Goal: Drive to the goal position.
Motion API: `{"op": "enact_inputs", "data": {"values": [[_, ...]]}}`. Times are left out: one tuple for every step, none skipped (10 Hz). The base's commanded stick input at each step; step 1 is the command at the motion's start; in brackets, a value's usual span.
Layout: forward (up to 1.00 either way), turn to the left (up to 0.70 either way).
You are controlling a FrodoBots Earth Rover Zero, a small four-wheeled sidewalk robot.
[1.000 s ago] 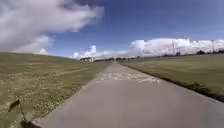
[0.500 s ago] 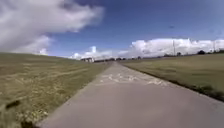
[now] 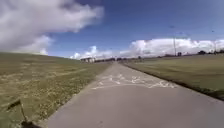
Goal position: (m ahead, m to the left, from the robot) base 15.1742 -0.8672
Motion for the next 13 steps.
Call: {"op": "enact_inputs", "data": {"values": [[0.7,0.0],[0.7,0.0],[0.7,0.0],[0.7,0.0],[0.7,0.0],[0.7,0.0],[0.7,0.0],[0.7,0.0],[0.7,0.0],[0.7,0.0],[0.7,0.0],[0.7,0.0],[0.7,0.0]]}}
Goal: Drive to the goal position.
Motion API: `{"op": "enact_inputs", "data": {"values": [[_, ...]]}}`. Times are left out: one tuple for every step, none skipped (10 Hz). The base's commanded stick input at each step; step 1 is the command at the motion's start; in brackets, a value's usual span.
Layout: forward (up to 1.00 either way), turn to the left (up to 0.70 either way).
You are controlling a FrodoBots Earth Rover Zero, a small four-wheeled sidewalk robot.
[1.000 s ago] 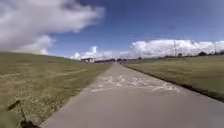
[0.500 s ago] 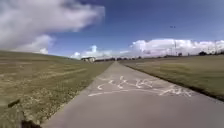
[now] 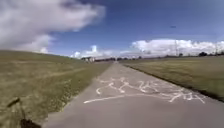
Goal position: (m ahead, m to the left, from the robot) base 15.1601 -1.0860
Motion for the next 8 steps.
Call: {"op": "enact_inputs", "data": {"values": [[0.7,0.0],[0.7,0.0],[0.7,-0.35],[0.7,-0.35],[0.7,0.0],[0.7,0.0],[0.7,0.0],[0.7,0.0]]}}
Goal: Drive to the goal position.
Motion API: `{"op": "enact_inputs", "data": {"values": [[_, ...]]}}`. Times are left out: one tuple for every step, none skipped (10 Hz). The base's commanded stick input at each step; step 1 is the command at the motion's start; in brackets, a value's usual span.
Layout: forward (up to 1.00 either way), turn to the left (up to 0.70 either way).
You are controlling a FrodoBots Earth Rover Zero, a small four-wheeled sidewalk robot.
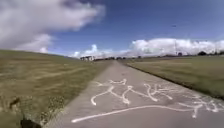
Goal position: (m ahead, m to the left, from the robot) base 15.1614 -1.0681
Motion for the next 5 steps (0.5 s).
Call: {"op": "enact_inputs", "data": {"values": [[0.7,-0.2],[0.7,-0.29],[0.59,-0.17],[0.27,-0.08],[0.0,0.0]]}}
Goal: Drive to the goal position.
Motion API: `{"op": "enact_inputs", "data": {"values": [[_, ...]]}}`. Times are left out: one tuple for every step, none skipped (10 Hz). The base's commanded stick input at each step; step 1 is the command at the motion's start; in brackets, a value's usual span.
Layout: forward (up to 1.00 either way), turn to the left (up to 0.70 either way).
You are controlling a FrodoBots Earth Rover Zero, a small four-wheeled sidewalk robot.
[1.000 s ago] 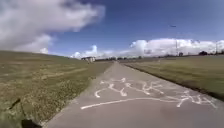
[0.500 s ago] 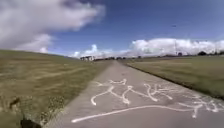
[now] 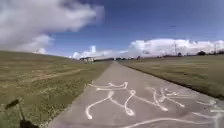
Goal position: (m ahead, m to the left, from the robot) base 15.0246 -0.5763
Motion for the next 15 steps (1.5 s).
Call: {"op": "enact_inputs", "data": {"values": [[0.0,0.0],[0.0,0.0],[0.0,0.0],[0.0,0.0],[0.0,0.0],[0.0,0.0],[0.0,-0.07],[0.0,-0.24],[0.0,-0.62],[0.0,-0.28],[0.0,0.0],[0.0,0.0],[0.0,0.0],[0.0,0.0],[0.0,0.0]]}}
